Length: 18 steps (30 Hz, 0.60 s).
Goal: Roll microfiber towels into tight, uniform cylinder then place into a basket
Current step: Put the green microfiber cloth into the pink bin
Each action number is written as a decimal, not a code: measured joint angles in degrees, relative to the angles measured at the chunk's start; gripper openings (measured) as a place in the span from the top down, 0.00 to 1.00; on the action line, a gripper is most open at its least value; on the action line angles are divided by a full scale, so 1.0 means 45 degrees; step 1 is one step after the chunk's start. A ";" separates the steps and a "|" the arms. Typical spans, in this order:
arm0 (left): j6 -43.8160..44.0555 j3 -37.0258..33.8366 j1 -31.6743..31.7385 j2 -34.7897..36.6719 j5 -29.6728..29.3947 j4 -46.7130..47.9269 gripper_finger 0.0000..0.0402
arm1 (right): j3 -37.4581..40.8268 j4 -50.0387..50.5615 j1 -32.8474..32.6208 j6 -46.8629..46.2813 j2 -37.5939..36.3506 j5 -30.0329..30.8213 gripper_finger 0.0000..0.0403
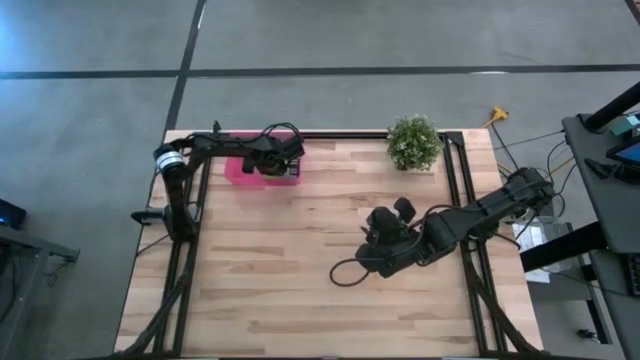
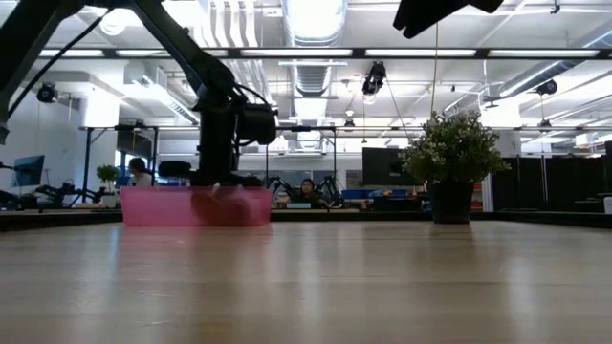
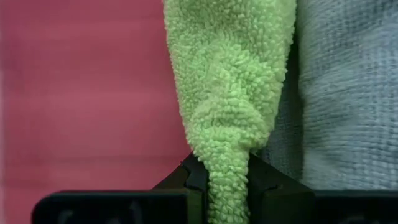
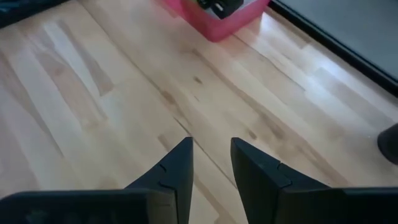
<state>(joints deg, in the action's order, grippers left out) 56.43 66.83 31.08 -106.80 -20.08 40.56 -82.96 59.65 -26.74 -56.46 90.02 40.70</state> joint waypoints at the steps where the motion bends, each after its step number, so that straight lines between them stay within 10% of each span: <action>1: 0.0002 0.0020 -0.0007 -0.0058 0.0112 -0.0008 0.93 | 0.0000 0.0068 -0.0008 -0.0070 0.0000 -0.0061 0.75; 10: -0.2426 -0.0031 -0.0094 0.0593 0.1433 -0.1978 0.91 | 0.0000 0.0034 -0.0029 -0.0119 0.0000 -0.0086 0.72; 18: -0.3321 -0.0047 0.0006 0.0766 0.2142 -0.3073 0.57 | 0.0000 -0.0011 -0.0029 -0.0119 0.0000 -0.0072 0.72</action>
<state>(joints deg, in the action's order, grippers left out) 41.49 66.62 31.10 -103.35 -10.44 26.73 -82.96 59.60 -26.87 -56.99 90.02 40.38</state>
